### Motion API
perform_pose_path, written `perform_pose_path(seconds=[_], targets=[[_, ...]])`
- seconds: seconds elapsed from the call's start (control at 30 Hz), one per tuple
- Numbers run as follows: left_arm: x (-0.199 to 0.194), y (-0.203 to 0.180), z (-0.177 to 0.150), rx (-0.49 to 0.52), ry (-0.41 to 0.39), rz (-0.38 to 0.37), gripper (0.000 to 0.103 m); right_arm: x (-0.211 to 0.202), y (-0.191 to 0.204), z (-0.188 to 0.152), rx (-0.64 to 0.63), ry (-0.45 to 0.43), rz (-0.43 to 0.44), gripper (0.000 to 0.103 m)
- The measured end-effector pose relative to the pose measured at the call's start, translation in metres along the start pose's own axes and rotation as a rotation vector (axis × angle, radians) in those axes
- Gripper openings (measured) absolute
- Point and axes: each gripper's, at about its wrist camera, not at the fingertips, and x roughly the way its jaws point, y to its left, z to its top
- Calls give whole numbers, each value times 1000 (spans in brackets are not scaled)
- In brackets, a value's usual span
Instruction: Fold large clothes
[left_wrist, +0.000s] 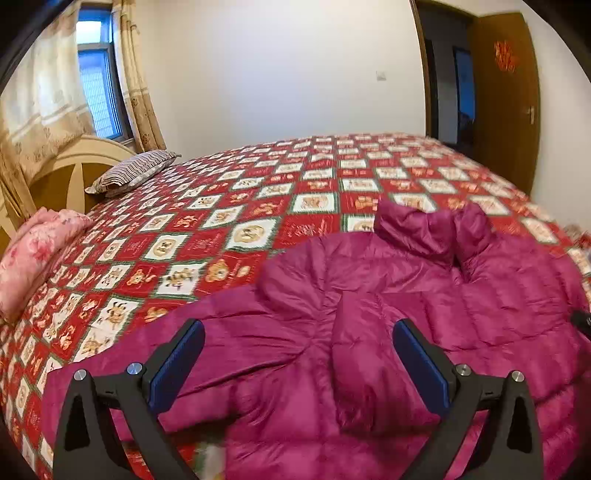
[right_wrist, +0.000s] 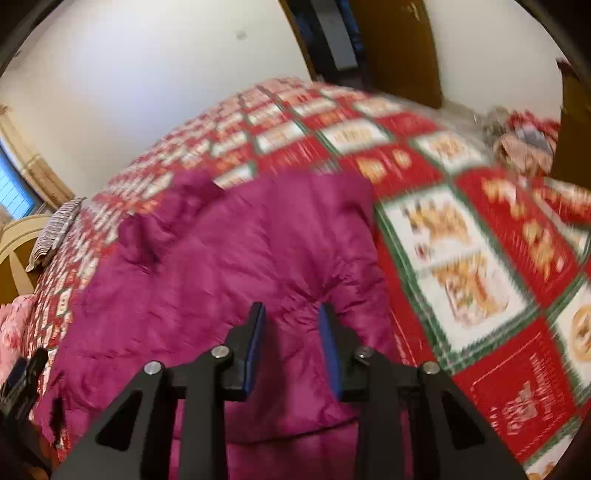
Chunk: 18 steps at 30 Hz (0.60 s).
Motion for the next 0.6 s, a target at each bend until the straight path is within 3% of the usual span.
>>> perform_pose_path(seconds=[0.13, 0.2, 0.33, 0.43, 0.53, 0.6], targets=[[37, -19, -16, 43, 84, 88, 102, -3, -6, -1, -18, -6, 13, 25], [50, -19, -27, 32, 126, 78, 102, -9, -6, 3, -18, -5, 15, 25], [60, -17, -30, 11, 158, 55, 102, -26, -6, 22, -20, -100, -17, 28], [63, -19, -31, 17, 165, 55, 102, -12, -3, 31, -48, -103, -75, 28], [63, -20, -33, 11, 164, 49, 102, 24, -7, 20, -90, -44, -119, 28], [63, -20, -34, 9, 168, 49, 102, 22, -6, 17, -103, -76, -129, 28]])
